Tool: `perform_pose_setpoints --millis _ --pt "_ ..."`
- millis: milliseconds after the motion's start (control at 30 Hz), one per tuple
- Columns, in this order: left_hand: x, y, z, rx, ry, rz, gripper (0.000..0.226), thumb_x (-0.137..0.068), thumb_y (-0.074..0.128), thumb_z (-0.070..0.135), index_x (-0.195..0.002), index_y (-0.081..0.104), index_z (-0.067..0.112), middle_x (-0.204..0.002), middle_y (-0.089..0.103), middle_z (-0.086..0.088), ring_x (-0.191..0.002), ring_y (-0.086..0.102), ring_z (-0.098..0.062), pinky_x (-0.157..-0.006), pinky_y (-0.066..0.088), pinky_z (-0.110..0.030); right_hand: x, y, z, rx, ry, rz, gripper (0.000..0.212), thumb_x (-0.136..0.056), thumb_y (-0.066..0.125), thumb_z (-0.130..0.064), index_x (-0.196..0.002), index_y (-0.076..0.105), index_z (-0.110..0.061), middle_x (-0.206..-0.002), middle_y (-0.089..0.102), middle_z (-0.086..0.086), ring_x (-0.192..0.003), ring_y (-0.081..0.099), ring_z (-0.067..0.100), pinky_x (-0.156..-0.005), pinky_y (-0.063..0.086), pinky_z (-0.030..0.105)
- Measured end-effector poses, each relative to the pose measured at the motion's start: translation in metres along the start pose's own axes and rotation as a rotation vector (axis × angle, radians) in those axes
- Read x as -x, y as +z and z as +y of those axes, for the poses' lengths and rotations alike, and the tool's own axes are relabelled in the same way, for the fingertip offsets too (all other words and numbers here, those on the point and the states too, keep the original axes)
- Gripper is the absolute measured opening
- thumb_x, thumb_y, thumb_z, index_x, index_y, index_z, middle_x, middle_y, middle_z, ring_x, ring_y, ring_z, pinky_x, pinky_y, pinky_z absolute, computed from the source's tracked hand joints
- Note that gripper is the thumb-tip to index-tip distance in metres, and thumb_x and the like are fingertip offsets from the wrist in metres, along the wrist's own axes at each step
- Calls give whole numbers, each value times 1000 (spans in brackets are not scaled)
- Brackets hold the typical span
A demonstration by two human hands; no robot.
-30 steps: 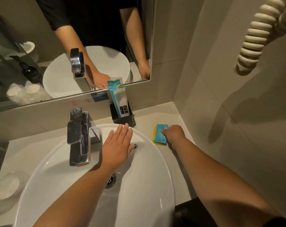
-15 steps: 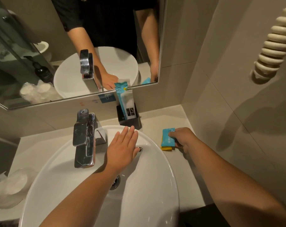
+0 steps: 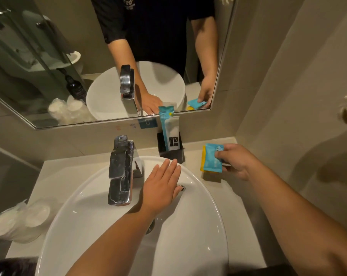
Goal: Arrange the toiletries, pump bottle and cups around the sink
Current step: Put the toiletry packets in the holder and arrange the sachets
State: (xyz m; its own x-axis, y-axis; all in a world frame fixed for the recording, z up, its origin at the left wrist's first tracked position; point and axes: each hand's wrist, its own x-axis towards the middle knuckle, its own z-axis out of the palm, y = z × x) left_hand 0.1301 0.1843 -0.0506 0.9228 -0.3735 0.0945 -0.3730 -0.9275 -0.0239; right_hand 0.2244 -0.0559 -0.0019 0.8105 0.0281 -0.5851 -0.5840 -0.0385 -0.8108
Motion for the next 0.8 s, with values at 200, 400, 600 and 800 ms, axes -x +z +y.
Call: perform_pose_setpoints --millis 200,400,600,800 --pt "0 5 -2 -25 11 30 59 -92 47 46 -137 49 10 -145 45 -11 -133 43 -32 -104 41 -47 4 43 -54 -38 -262 -226 21 -87 61 0 -104 65 -11 -99 72 7 -91 71 19 -74 57 30" --pt "0 9 -4 -40 23 65 58 -93 40 46 -137 50 10 -145 45 -11 -133 43 -32 -102 43 -47 -7 81 -62 119 -466 -295 24 -86 62 1 -95 66 -21 -92 70 3 -85 67 14 -80 58 31" --pt "0 12 -5 -59 24 88 58 -93 38 47 -137 50 9 -144 46 -12 -133 43 -31 -102 43 -47 -23 92 -47 222 -520 -233 26 -85 66 -3 -89 67 -29 -90 68 -2 -81 64 8 -69 52 18" --pt "0 13 -5 -67 27 108 58 -94 37 47 -136 51 9 -145 45 -12 -133 43 -31 -103 43 -47 -33 92 -31 224 -524 -203 24 -85 68 -9 -89 68 -33 -91 70 -7 -78 67 -1 -65 51 14"
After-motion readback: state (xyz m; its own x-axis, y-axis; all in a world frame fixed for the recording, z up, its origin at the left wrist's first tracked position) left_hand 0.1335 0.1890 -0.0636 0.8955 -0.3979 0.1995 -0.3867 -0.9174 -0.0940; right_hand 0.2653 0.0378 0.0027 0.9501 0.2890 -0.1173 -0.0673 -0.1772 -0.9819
